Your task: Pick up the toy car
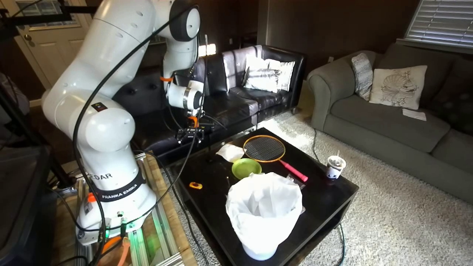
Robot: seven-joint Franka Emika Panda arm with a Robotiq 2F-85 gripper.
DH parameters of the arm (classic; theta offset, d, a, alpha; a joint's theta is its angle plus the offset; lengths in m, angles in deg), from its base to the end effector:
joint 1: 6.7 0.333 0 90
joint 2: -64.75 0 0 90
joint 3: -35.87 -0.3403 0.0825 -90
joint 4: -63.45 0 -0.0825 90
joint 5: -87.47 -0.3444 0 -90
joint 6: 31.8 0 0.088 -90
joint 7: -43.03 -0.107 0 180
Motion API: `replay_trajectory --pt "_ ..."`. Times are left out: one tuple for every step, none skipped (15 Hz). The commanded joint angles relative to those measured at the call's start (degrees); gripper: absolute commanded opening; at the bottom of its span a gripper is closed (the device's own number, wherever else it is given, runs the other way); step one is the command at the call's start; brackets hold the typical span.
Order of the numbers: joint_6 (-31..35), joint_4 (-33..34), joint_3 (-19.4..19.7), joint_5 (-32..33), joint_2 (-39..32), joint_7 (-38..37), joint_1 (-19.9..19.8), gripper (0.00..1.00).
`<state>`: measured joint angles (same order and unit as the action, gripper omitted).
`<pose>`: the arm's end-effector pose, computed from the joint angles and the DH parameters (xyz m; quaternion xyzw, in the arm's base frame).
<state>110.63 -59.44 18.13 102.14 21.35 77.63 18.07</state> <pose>0.3615 0.3476 0.0928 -0.7059 -0.6835 0.1813 0.0409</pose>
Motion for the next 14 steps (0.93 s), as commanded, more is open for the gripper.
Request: replay_trajectory --pt "-0.52 5.76 -0.24 3.30 -8.89 -1.10 0.35 1.00" --pt "-0.49 2.24 -1.31 2.87 -4.59 -1.50 -1.07 1.00" --pt "-0.49 2.88 -1.36 2.99 -6.15 -1.48 -1.18 1.00" --pt "-0.49 2.96 -1.45 2.97 -6.54 -1.45 -1.37 1.00" --pt "-0.49 2.96 -1.49 2.94 -6.37 -1.43 -1.53 1.00" --pt "-0.48 2.96 -1.56 2.90 -6.08 -1.40 -1.68 1.00" --pt "-0.47 2.96 -1.64 2.87 -5.85 -1.38 -1.77 1.00" --pt "-0.12 3.79 -2.03 2.35 -7.30 -0.35 -2.61 1.00" --pt "0.16 5.50 -1.54 2.39 -9.95 -0.17 -2.54 1.00" --pt "2.41 6.28 -1.35 2.93 -11.97 0.40 -2.74 1.00" --pt "4.13 7.49 -0.54 3.63 -14.10 0.12 -2.27 1.00" --pt "4.81 8.56 0.23 4.14 -15.75 -0.41 -1.73 1.00" --pt "6.65 9.59 1.05 4.90 -17.65 -0.85 -1.24 1.00" --pt "9.12 10.37 1.54 5.79 -19.39 -0.90 -1.07 1.00"
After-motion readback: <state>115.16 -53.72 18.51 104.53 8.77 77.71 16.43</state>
